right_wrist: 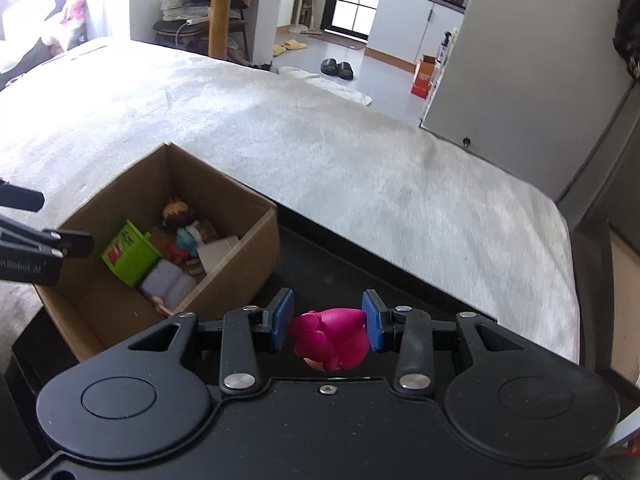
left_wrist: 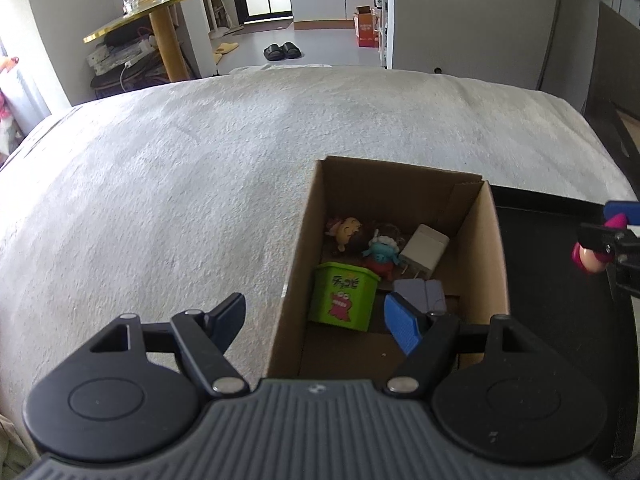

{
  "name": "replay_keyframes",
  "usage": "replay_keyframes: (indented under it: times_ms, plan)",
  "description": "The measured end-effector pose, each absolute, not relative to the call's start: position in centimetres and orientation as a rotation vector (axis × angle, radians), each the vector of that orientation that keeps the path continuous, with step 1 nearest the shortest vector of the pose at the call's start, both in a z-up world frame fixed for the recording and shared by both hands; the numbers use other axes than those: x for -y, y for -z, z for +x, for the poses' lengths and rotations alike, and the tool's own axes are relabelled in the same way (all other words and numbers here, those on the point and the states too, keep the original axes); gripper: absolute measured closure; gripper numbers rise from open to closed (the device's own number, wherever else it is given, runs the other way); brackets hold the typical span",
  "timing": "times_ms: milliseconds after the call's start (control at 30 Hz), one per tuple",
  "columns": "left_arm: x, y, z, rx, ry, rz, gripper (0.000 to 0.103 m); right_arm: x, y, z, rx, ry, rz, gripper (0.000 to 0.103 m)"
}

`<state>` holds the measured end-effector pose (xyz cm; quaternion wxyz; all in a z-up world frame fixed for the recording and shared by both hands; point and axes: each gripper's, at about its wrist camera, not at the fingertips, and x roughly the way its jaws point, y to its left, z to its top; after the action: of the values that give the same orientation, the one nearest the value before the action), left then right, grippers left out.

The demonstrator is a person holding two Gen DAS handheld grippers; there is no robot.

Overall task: Organize rigid objects
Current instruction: 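Carry the pink dinosaur with the right gripper into the box and release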

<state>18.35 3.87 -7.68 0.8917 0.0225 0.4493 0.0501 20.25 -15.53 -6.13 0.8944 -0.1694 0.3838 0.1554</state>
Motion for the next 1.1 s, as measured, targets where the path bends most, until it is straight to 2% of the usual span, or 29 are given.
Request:
replay_keyframes:
  times_ms: [467, 867, 1033, 1100]
  plan:
    - [-8.3, 7.8, 17.4, -0.912, -0.097, -0.034, 0.029, 10.0, 3.4, 20.7, -0.736, -0.347, -0.4, 0.065]
    - [-9.5, 9.2, 17.9, -0.923, -0.07, -0.087, 0.032, 5.8, 4.0, 20.7, -0.753, -0.382, -0.481, 0.065]
    - [-9.3, 9.7, 18.1, -0.924, -0.05, -0.082, 0.043, 4.4, 4.6, 20.8, -0.778, -0.405, -0.531, 0.065]
    - [-9.2, 10.1, 18.3, -0.933, -0.041, -0.081, 0.057, 3.9, 5.0, 20.9, -0.789, -0.414, -0.556, 0.065]
